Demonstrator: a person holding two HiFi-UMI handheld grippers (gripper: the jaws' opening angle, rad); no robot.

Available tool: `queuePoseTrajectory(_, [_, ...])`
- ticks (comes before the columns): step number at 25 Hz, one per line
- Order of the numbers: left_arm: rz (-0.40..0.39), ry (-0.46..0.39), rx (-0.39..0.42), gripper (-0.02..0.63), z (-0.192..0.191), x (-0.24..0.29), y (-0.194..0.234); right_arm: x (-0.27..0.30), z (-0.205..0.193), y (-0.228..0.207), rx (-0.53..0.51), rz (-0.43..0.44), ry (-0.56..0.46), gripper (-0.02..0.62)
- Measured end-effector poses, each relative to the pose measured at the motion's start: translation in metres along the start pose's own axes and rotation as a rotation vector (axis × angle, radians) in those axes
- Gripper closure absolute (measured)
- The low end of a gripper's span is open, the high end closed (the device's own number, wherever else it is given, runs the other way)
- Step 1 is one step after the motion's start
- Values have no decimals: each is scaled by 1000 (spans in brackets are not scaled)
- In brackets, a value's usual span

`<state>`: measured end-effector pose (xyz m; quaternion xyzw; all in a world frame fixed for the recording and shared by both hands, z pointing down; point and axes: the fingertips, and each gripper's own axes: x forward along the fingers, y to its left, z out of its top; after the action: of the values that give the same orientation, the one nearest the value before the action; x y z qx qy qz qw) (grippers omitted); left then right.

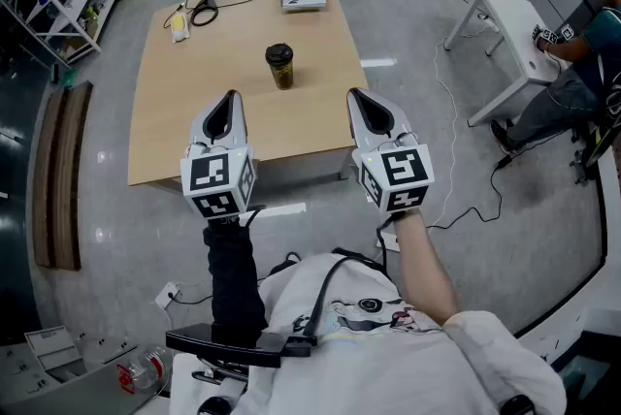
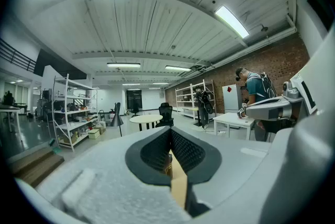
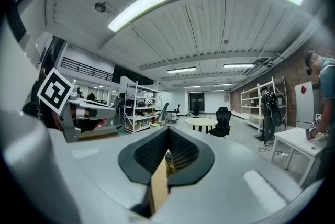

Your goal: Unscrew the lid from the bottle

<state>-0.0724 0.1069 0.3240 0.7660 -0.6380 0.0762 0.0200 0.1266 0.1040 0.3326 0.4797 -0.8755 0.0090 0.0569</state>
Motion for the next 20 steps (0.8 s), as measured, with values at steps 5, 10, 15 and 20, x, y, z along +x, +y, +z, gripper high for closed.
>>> queuePoseTrajectory(5, [4,1,2,603,-2,3,-11,-3,-3,-13,1,3,-2,592])
queuePoseTrajectory(10, [11,7,2,603,-4,7,-24,-7,-9,-26,9,7,2,592])
queuePoseTrajectory(15, [20,9,-4,603,-7,10,-36,-10,-8,-33,14,44,-24,592])
queuePoseTrajectory(20, [31,33,-6,601,-26,14,-44,-14,-21,-42,38,82,-19,592])
